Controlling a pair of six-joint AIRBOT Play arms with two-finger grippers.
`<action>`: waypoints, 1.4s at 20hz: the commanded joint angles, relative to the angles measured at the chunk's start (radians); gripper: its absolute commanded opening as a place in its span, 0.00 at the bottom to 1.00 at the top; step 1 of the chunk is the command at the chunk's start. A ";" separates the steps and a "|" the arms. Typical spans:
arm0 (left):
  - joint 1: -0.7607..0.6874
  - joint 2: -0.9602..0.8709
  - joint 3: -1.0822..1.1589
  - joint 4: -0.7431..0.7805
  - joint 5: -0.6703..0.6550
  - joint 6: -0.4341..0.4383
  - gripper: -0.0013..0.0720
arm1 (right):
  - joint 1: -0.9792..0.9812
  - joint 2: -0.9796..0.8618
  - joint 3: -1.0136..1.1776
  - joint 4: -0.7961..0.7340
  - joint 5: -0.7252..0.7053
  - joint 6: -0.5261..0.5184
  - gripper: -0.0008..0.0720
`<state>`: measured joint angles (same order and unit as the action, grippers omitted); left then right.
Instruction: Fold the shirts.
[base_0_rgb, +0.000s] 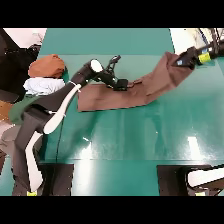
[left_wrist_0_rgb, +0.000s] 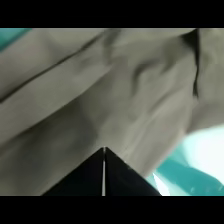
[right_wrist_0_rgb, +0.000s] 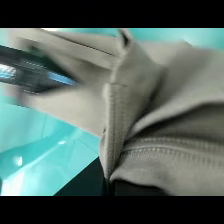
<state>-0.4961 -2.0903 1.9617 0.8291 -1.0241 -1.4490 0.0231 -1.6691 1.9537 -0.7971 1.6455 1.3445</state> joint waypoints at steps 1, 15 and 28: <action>-0.057 -0.066 0.075 -0.001 0.078 -0.030 0.05 | 0.115 -0.010 0.108 0.069 0.008 0.037 0.02; 0.027 -0.019 0.074 0.126 -0.108 -0.036 0.05 | 0.314 -0.009 0.077 0.071 -0.098 -0.030 0.02; 0.187 0.204 0.077 0.455 -0.342 0.005 0.05 | 0.383 -0.020 0.077 0.073 -0.119 -0.098 0.02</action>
<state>-0.3771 -1.9564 2.0380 1.2171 -1.3354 -1.4395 0.3672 -1.6817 2.0308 -0.7265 1.5421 1.2789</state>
